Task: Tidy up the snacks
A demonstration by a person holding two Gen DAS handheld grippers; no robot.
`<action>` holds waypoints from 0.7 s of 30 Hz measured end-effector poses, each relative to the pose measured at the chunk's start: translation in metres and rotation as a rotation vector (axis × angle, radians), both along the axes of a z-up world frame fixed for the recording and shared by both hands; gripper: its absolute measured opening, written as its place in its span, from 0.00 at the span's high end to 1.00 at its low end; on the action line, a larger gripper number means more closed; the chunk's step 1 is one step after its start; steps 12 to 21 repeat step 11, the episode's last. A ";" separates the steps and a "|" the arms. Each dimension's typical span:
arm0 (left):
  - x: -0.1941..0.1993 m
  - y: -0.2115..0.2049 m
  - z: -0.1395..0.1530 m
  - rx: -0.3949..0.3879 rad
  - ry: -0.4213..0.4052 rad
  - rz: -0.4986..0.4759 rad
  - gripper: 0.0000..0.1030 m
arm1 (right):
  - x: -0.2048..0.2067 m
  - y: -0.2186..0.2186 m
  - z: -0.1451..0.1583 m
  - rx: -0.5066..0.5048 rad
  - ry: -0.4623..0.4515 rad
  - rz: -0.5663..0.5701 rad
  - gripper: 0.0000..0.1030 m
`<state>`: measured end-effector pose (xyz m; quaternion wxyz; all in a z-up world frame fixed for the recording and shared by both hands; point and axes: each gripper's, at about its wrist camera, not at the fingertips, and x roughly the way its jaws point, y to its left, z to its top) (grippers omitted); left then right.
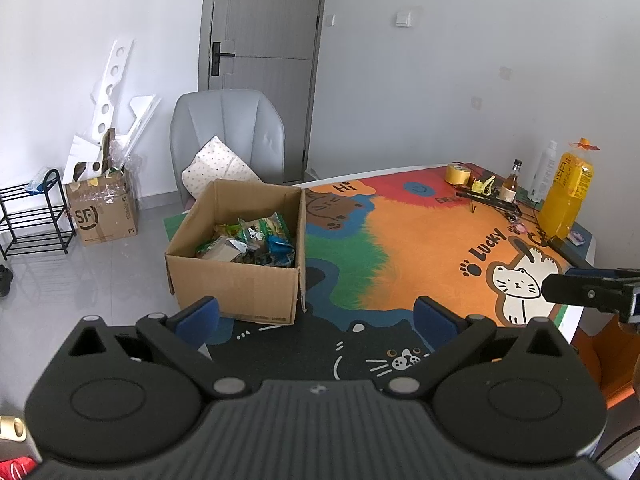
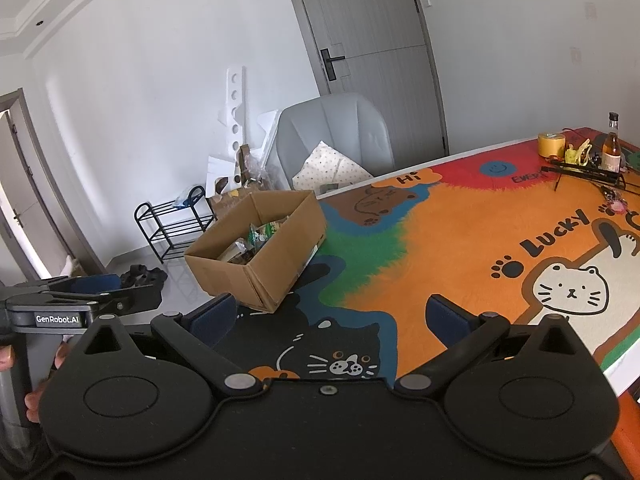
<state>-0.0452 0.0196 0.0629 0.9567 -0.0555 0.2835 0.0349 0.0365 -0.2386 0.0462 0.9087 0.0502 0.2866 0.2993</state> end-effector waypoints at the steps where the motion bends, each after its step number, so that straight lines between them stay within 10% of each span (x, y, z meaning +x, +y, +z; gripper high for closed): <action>1: -0.001 0.000 0.000 0.000 -0.001 0.000 0.00 | 0.001 0.000 0.000 0.001 0.001 0.000 0.00; 21: 0.003 0.001 -0.003 -0.004 -0.019 -0.026 0.00 | 0.005 -0.001 -0.007 0.016 0.006 0.002 0.00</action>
